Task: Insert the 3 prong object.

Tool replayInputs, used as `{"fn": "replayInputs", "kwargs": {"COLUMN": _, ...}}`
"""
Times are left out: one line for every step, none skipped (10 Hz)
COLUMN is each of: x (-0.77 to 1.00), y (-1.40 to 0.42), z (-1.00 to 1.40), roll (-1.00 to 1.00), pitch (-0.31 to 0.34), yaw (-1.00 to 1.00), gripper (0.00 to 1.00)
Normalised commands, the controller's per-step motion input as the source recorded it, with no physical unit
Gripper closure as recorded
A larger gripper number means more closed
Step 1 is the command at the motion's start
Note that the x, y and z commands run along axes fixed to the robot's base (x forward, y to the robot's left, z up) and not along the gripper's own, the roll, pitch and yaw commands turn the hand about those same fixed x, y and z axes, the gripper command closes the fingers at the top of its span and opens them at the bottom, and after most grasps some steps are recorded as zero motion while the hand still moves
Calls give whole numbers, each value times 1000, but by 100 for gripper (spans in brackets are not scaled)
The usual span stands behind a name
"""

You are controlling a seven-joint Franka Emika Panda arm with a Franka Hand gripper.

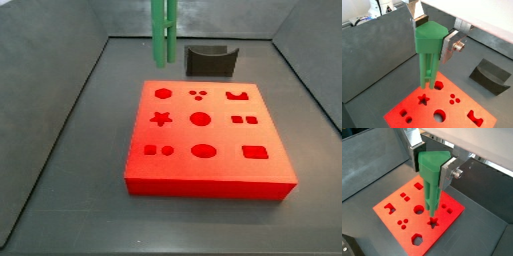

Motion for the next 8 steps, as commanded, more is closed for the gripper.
{"fn": "replayInputs", "kwargs": {"x": 186, "y": 17, "z": -74, "roll": -39, "pitch": -4, "yaw": 0, "gripper": 100}}
{"fn": "replayInputs", "kwargs": {"x": 689, "y": 409, "z": -143, "roll": -61, "pitch": 0, "yaw": 189, "gripper": 100}}
{"fn": "replayInputs", "kwargs": {"x": 766, "y": 431, "z": -126, "roll": 0, "pitch": 0, "yaw": 191, "gripper": 100}}
{"fn": "replayInputs", "kwargs": {"x": 794, "y": 406, "z": -94, "roll": 0, "pitch": 0, "yaw": 220, "gripper": 100}}
{"fn": "replayInputs", "kwargs": {"x": 969, "y": 194, "z": -37, "roll": 60, "pitch": 10, "yaw": 263, "gripper": 100}}
{"fn": "replayInputs", "kwargs": {"x": 943, "y": 71, "z": 0, "roll": 186, "pitch": 74, "yaw": 294, "gripper": 100}}
{"fn": "replayInputs", "kwargs": {"x": 717, "y": 3, "z": 0, "roll": 229, "pitch": 41, "yaw": 437, "gripper": 100}}
{"fn": "replayInputs", "kwargs": {"x": 623, "y": 0, "z": -46, "roll": 214, "pitch": 11, "yaw": 489, "gripper": 100}}
